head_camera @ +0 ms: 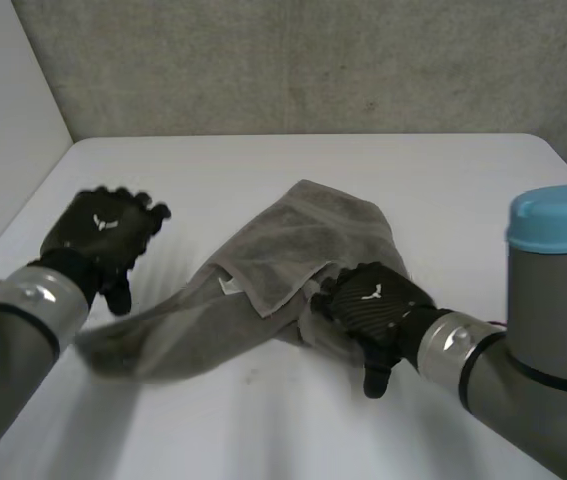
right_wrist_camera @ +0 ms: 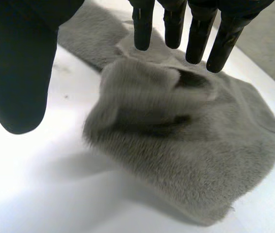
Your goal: Fold the towel.
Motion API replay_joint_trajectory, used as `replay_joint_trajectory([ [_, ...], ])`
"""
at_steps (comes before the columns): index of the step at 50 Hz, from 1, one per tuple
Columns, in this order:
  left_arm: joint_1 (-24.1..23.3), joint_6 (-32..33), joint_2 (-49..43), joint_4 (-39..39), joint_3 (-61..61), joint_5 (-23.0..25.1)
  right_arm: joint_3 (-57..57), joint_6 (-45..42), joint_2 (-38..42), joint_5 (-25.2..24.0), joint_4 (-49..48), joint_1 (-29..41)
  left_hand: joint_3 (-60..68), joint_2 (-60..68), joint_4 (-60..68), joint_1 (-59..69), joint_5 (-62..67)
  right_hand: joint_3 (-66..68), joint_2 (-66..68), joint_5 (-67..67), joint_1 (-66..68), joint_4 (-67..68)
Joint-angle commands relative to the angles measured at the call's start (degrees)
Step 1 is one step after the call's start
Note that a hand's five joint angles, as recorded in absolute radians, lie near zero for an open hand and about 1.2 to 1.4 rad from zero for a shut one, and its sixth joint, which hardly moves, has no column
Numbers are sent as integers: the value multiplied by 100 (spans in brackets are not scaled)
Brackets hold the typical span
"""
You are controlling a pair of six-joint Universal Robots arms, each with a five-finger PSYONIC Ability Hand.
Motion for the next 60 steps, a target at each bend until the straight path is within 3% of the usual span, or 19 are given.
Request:
replay_joint_trajectory([
  [1,-672,51,-635,826,528,8,240,561,-416,148,-286,-864,81,100,96,20,103,-221,-333,-416,-236,-329],
  [6,-1411,-115,-1672,818,1450,-36,600,790,-680,96,-690,-1402,98,117,112,36,120,-221,-333,-416,-236,-329],
  [9,-1553,-300,-2165,791,1872,-1,776,790,-760,87,-814,-1525,98,117,112,36,120,-221,-333,-416,-236,-329],
  [17,-1597,-749,-3178,642,2735,184,979,764,-751,87,-867,-1649,468,487,483,407,490,-221,-333,-416,-236,-329],
  [22,-1606,-1240,-3730,405,3183,772,1084,764,-742,78,-998,-1693,972,990,986,910,993,-221,-333,-416,-236,-329],
  [33,-1606,-1426,-4531,404,3895,860,1269,747,-541,-19,-1148,-1684,1679,1698,1693,1617,1701,-221,-333,-416,-236,-329],
  [39,-1606,-1417,-4602,413,3957,869,1287,720,-479,-19,-1183,-1702,2722,2741,2737,2661,2744,-221,-333,-416,-236,-329],
  [40,-1606,-1417,-4602,413,4001,861,1287,720,-479,-19,-1183,-1702,4637,4656,4652,4576,4659,-221,-333,-416,-236,-329],
  [41,-1606,-1417,-4602,413,4001,860,1278,711,-461,-19,-1209,-1702,4657,4675,4671,4595,4678,-221,-333,-416,-236,-329],
  [42,-1597,-1408,-4567,413,4001,800,1269,703,-426,-10,-1244,-1710,6539,6557,6553,6477,6560,-221,-333,-416,-236,-329],
  [49,-1553,-1188,-4127,501,3729,447,1103,711,-303,-19,-1280,-1929,6639,6658,6654,6578,6661,-221,-333,-416,-236,-329],
  [58,-1377,25,-2914,554,3025,263,409,781,-57,-202,-1122,-2159,6639,6658,6654,6578,6661,-221,-333,-416,-236,-329],
  [60,-1220,182,-2232,536,2868,263,312,808,-5,-334,-991,-2159,6639,6658,6654,6578,6661,-221,-333,-416,-236,-329],
])
